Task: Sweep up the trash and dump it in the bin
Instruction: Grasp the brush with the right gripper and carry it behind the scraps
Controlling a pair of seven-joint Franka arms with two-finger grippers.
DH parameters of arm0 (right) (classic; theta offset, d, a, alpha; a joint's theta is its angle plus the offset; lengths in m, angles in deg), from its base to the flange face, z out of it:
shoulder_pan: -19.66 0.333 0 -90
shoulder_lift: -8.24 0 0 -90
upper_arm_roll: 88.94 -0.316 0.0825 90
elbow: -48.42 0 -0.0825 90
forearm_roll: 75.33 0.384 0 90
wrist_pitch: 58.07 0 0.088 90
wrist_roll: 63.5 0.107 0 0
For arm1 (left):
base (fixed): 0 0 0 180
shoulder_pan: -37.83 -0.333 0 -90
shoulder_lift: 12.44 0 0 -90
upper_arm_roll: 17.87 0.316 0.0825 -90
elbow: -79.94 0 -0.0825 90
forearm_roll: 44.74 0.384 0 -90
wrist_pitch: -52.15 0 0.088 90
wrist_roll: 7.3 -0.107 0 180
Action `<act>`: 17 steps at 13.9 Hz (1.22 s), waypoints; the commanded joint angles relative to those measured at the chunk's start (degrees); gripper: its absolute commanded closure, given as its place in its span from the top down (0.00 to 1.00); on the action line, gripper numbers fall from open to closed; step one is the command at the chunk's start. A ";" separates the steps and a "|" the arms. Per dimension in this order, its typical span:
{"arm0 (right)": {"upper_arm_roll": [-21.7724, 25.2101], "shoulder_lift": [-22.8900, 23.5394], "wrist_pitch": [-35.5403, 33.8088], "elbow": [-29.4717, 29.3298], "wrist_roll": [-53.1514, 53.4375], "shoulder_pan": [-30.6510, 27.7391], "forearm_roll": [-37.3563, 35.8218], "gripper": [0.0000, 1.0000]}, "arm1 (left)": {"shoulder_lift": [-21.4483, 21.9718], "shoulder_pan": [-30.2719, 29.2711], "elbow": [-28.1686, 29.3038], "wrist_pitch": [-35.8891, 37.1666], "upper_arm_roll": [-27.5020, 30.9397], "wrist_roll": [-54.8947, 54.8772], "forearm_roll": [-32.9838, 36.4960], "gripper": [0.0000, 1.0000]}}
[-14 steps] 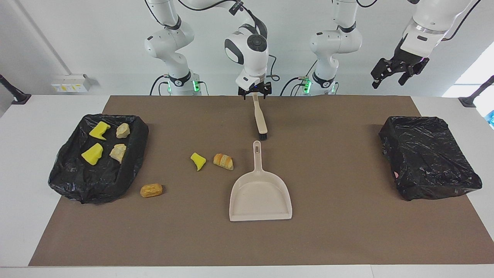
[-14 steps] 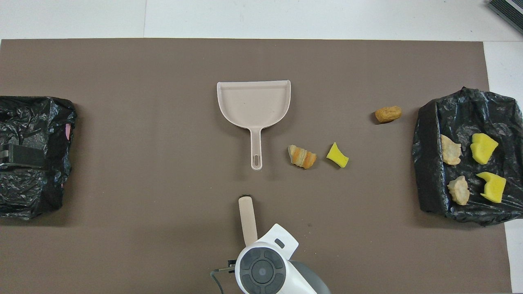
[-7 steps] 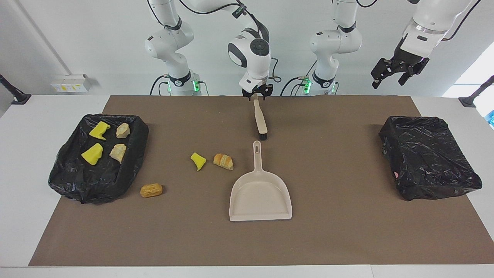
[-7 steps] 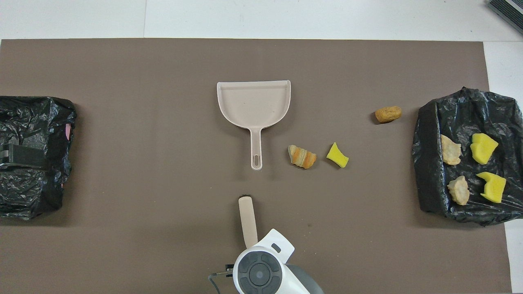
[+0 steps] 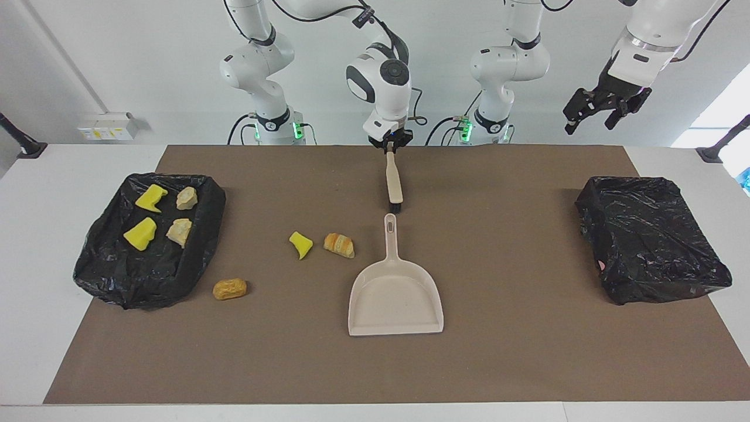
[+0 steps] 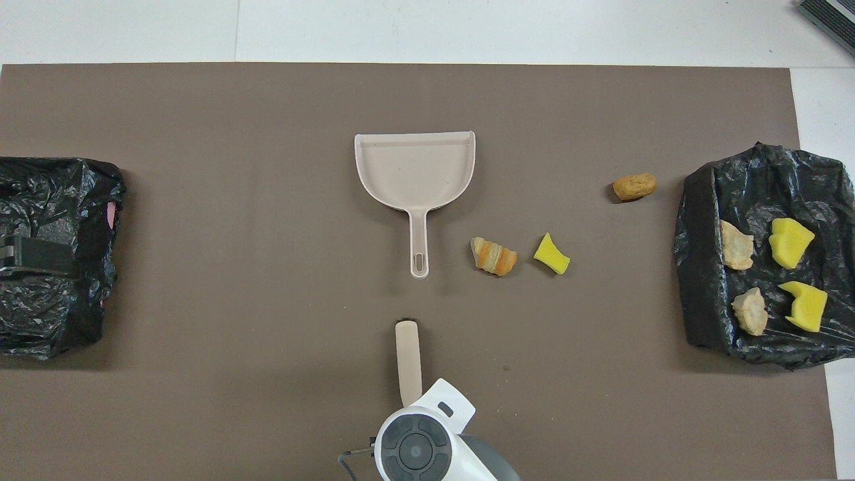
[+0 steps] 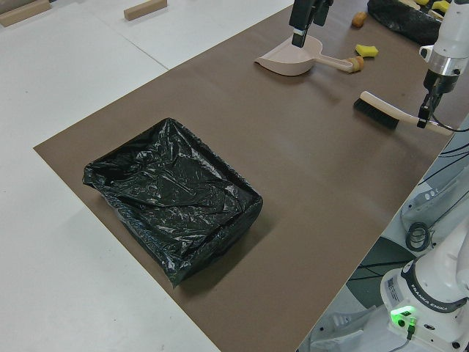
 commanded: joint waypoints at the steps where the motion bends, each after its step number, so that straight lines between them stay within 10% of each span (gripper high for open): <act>1: 0.17 -0.61 -1.05 -0.18 0.33 -0.47 1.38 0.00 | -0.27 -0.39 -0.82 0.65 -0.21 -0.09 0.38 1.00; 10: 0.79 -10.45 -20.21 -3.87 -4.14 -10.12 -1.16 0.00 | -0.27 -0.39 -0.90 0.65 -0.21 -0.09 0.38 1.00; 17: 0.61 -8.09 -23.21 -9.15 -16.52 -26.63 -11.44 0.00 | -0.10 -0.04 -0.73 0.91 -0.21 -0.44 0.38 1.00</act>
